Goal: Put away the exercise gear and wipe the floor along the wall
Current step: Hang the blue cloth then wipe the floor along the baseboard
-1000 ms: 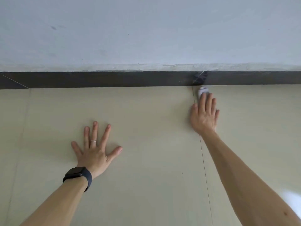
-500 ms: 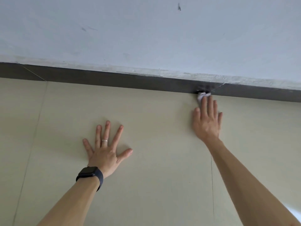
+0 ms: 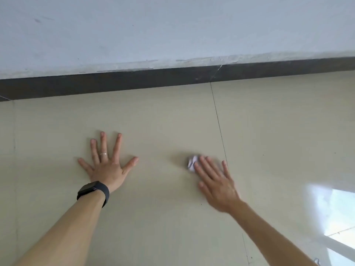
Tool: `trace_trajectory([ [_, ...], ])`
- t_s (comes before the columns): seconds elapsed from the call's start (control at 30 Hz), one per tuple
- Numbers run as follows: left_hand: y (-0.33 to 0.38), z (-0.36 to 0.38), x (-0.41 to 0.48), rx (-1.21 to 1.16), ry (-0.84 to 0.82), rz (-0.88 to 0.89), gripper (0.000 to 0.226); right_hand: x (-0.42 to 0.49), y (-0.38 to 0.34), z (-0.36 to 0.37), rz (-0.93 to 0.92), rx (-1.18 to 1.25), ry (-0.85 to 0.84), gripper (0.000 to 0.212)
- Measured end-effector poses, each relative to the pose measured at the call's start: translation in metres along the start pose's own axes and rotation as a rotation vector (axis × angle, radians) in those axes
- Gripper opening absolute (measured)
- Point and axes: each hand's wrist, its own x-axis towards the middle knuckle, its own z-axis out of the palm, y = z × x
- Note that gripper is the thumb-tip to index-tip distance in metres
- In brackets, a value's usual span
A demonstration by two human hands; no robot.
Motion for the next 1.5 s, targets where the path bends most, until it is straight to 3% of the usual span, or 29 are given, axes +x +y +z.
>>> trace_trajectory([
  [0.07, 0.001, 0.001, 0.0, 0.039, 0.011, -0.004, 0.086, 0.042, 0.057, -0.031, 0.38, 0.075, 0.097, 0.057],
  [0.13, 0.003, -0.001, -0.001, 0.045, -0.008, -0.007, 0.087, 0.062, 0.113, -0.064, 0.627, 0.164, 0.107, 0.058],
  [0.27, 0.006, -0.008, -0.001, 0.077, -0.06, -0.027, 0.088, 0.016, 0.167, -0.07, 0.813, 0.304, 0.084, 0.058],
  [0.37, 0.009, -0.01, -0.001, 0.118, -0.1, -0.039, 0.089, -0.039, 0.129, -0.03, 0.713, 0.309, 0.113, 0.059],
  [0.47, 0.013, -0.01, -0.002, 0.148, -0.092, -0.047, 0.09, -0.073, 0.033, 0.012, 0.401, 0.273, 0.124, 0.059],
  [0.57, 0.015, -0.004, -0.01, 0.167, 0.016, -0.015, 0.083, -0.096, -0.074, 0.055, 0.048, 0.229, 0.051, 0.056],
  [0.63, 0.017, 0.005, -0.025, 0.157, 0.088, 0.04, 0.076, -0.103, -0.092, 0.064, -0.097, 0.191, 0.042, 0.055],
  [0.7, 0.014, 0.022, -0.048, 0.166, 0.12, 0.129, 0.07, -0.095, -0.065, 0.058, -0.037, 0.149, 0.095, 0.055],
  [0.83, -0.004, 0.058, -0.096, 0.216, 0.102, 0.326, 0.067, -0.078, 0.003, 0.026, 0.607, 0.356, 0.155, 0.058],
  [0.9, -0.015, 0.066, -0.112, 0.248, 0.051, 0.357, 0.071, -0.081, -0.005, 0.023, 0.715, 0.411, 0.152, 0.061],
  [0.97, -0.022, 0.072, -0.122, 0.294, 0.016, 0.377, 0.073, -0.092, -0.051, 0.038, 0.593, 0.385, 0.124, 0.062],
  [1.1, -0.028, 0.076, -0.132, 0.32, -0.007, 0.417, 0.077, -0.135, -0.177, 0.085, 0.068, 0.285, -0.009, 0.056],
  [1.17, -0.031, 0.075, -0.137, 0.346, -0.031, 0.436, 0.078, -0.149, -0.194, 0.094, -0.04, 0.26, -0.048, 0.056],
  [1.23, -0.035, 0.074, -0.138, 0.387, -0.05, 0.462, 0.076, -0.154, -0.17, 0.091, 0.098, 0.24, 0.019, 0.055],
  [1.4, -0.04, 0.069, -0.141, 0.507, -0.098, 0.498, 0.077, -0.179, -0.039, 0.052, 0.968, 0.446, 0.119, 0.058],
  [1.5, -0.04, 0.065, -0.14, 0.514, -0.109, 0.51, 0.076, -0.188, -0.041, 0.053, 1.06, 0.561, 0.159, 0.061],
])
